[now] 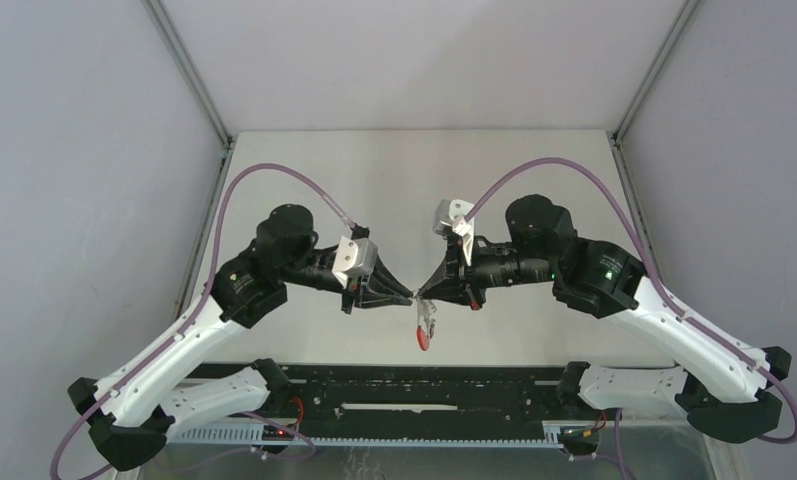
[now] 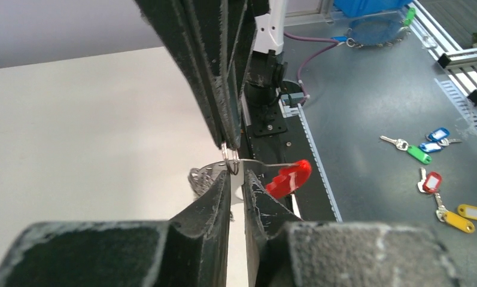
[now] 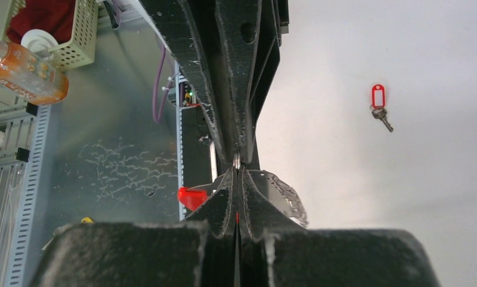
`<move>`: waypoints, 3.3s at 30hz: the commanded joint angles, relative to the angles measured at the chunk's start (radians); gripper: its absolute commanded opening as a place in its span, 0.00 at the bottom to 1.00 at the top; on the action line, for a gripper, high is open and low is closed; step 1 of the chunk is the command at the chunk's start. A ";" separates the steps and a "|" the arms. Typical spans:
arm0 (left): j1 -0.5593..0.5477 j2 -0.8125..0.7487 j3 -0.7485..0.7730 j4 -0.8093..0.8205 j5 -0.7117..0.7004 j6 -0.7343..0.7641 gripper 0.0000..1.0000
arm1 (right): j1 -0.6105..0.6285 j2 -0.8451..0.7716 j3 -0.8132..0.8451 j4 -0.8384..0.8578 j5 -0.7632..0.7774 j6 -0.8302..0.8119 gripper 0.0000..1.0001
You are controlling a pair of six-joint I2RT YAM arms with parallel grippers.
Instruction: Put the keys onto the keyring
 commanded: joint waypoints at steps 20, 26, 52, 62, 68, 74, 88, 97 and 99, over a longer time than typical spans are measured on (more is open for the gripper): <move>-0.074 0.016 0.084 -0.076 -0.094 0.107 0.12 | 0.036 0.044 0.071 -0.026 0.006 -0.034 0.00; -0.077 0.020 0.090 -0.118 -0.115 0.141 0.00 | 0.037 0.042 0.069 -0.006 -0.023 -0.030 0.00; -0.084 -0.056 0.052 -0.117 0.134 0.703 0.00 | -0.081 -0.379 -0.309 0.385 -0.078 0.048 0.61; -0.111 -0.061 0.068 -0.173 0.050 0.769 0.00 | -0.081 -0.370 -0.321 0.423 -0.129 0.046 0.57; -0.153 -0.055 0.076 -0.222 -0.085 0.699 0.00 | -0.075 -0.349 -0.317 0.406 -0.123 0.024 0.57; -0.168 -0.046 0.088 -0.257 -0.168 0.687 0.00 | 0.019 -0.281 -0.284 0.311 0.001 -0.086 0.56; -0.173 -0.014 0.099 -0.313 -0.292 0.561 0.00 | 0.158 -0.133 -0.201 0.220 0.169 -0.200 0.47; -0.172 -0.013 0.107 -0.301 -0.295 0.442 0.00 | 0.184 -0.065 -0.176 0.197 0.225 -0.204 0.42; -0.172 -0.016 0.106 -0.305 -0.282 0.426 0.00 | 0.184 -0.055 -0.169 0.192 0.231 -0.204 0.39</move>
